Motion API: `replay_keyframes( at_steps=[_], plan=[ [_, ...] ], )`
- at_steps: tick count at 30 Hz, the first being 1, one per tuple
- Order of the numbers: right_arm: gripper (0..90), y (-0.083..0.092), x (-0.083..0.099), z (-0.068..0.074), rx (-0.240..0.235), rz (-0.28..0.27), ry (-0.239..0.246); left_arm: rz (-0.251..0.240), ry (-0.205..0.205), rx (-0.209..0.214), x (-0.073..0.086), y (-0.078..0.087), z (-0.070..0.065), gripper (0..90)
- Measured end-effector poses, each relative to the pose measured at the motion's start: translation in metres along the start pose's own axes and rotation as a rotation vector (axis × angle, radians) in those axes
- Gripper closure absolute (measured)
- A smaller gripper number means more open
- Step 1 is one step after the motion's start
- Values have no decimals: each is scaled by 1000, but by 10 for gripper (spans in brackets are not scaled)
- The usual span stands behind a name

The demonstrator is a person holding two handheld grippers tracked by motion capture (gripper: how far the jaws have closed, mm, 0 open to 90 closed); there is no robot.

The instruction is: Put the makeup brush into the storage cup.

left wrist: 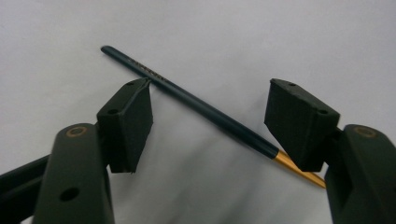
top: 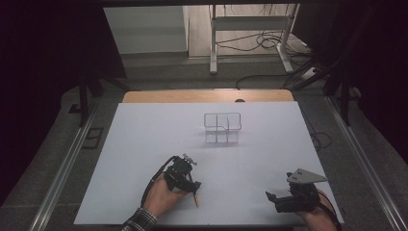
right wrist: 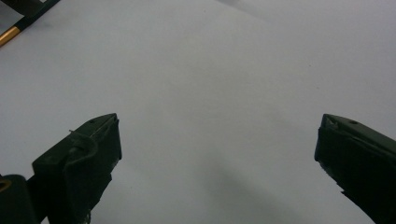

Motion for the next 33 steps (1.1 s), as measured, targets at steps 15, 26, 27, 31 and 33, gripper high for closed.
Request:
replay_keyframes(
  at_steps=[15,26,27,31,33],
  plan=[
    [7,0,0,0,-1,3,3,55,-15,-74,2,0,0,588],
    [9,0,0,0,-6,5,8,73,-48,-52,3,2,3,841],
    [9,-1,0,0,-6,5,8,71,-50,-51,3,2,3,841],
    [10,-1,0,1,-7,6,8,56,-51,-51,3,3,4,841],
    [10,-1,0,1,-8,7,8,47,-50,-44,3,4,4,841]
  ],
)
Point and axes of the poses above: each handheld gripper's, and its own axes: y roughly backward along the jaws, x roughly out of its underside, z roughly to its left, the point moved 2 cm from there along -y, roughly forward along the jaws, and after that the axes turned 5 degrees about y, right-handed, at the moved point
